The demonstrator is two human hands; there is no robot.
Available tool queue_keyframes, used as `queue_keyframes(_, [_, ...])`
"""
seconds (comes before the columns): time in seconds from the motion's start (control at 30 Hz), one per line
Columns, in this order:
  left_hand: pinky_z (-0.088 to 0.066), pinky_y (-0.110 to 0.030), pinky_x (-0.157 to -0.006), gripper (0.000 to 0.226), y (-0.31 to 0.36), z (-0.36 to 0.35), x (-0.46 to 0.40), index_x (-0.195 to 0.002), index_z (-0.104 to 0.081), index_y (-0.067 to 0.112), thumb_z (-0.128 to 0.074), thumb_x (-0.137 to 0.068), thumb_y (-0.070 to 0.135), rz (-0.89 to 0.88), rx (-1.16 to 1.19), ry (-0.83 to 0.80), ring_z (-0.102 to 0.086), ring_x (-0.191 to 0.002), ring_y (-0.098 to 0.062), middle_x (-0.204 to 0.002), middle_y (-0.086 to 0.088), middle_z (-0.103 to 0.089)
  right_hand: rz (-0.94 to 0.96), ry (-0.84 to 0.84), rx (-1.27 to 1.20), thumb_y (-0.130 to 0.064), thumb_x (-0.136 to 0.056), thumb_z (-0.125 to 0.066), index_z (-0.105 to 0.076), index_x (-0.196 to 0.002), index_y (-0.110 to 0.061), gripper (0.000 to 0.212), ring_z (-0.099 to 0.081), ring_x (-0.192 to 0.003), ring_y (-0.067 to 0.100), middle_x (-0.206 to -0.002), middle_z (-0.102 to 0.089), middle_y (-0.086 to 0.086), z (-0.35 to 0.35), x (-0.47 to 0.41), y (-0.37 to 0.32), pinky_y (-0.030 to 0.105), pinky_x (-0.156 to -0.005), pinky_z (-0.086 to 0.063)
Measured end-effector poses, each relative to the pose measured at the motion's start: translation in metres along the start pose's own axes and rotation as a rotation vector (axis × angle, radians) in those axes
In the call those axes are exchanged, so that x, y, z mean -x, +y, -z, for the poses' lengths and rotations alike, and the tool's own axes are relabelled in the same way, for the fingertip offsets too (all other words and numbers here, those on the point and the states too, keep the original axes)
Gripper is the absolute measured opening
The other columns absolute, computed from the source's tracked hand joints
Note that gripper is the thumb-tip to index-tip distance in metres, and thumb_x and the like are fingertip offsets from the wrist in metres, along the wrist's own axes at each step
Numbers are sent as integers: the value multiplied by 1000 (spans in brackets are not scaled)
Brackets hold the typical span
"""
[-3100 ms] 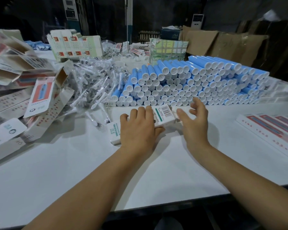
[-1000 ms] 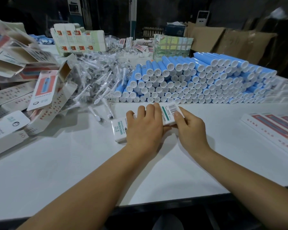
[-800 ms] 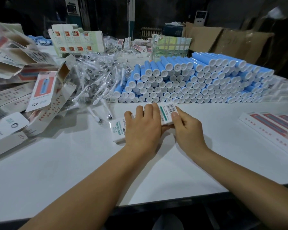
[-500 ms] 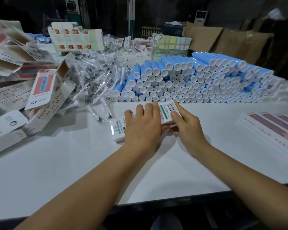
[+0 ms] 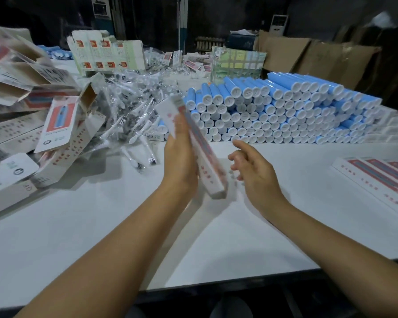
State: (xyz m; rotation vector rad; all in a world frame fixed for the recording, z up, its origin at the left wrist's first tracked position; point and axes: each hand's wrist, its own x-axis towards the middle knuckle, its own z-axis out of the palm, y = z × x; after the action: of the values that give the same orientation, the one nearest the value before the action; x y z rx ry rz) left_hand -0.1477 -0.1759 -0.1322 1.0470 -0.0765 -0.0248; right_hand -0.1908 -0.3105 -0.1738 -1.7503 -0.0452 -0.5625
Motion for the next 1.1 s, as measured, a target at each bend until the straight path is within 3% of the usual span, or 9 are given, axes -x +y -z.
queue_keyframes(0.07, [-44,-47,-99,68,-2,5,-9,-126,-53,12,-46,-86,67,348,385,28,-57,-112,-32,-116,-13,-62,11,-61,78,-37,-85,-53,-52,-121,-33,37,-53,-83,-3,-97,-56,-16,-4,2,-3,11,-71,-43])
queue_keyframes(0.17, [-39,-56,-102,80,-6,13,-10,-135,-44,7,-52,-83,68,527,608,53,-53,-113,-41,-120,-22,-56,11,-194,198,-45,-79,-55,-48,-127,-36,50,-51,-88,-9,-107,-50,-15,-11,7,-6,9,-65,-46])
queue_keyframes(0.27, [-51,-47,-88,69,-12,9,-5,-117,-57,5,-52,-84,66,516,546,77,-64,-90,-34,-95,-17,-65,116,-258,435,-49,-75,-60,-46,-135,-36,64,-49,-100,-7,-110,-47,-12,-15,10,-8,6,-81,-39])
queue_keyframes(0.37, [-56,-36,-66,58,-13,7,-3,-100,-62,9,-52,-85,65,505,477,100,-68,-67,-27,-74,-12,-68,151,-270,530,-41,-81,-64,-42,-142,-32,65,-49,-106,9,-110,-45,-5,-15,10,-8,20,-93,-40])
queue_keyframes(0.47, [-53,-40,-78,56,-14,6,-2,-102,-60,10,-52,-86,63,482,430,68,-65,-91,-29,-97,-15,-66,135,-245,606,-29,-89,-60,-42,-141,-31,55,-48,-108,14,-110,-45,-4,-14,9,-7,31,-96,-41])
queue_keyframes(0.6, [-49,-48,-95,59,-19,1,-1,-120,-57,9,-44,-92,60,394,261,-29,-62,-109,-34,-107,-15,-65,106,-184,562,-21,-90,-57,-44,-140,-29,52,-45,-112,15,-112,-43,-3,-5,5,-12,29,-98,-39])
queue_keyframes(0.87, [-52,-39,-71,42,-21,2,4,-113,-57,6,-49,-95,44,357,97,-92,-60,-77,-24,-96,-10,-61,52,77,880,-45,-84,-46,-46,-139,-29,57,-46,-103,15,-108,-43,-4,115,6,-29,31,-90,-38])
queue_keyframes(1.03, [-49,-33,-74,39,-20,3,5,-112,-59,8,-49,-94,41,371,80,-145,-60,-81,-22,-96,-9,-62,-167,196,1431,-39,-91,-54,-49,-136,-28,47,-38,-115,27,-124,-45,5,213,36,3,37,-97,-30])
queue_keyframes(1.1, [-48,-31,-80,37,-19,4,5,-109,-61,9,-49,-94,41,381,77,-150,-60,-84,-21,-97,-8,-63,-273,265,1494,-45,-88,-55,-53,-131,-30,45,-33,-116,27,-124,-46,5,237,45,13,38,-96,-27])
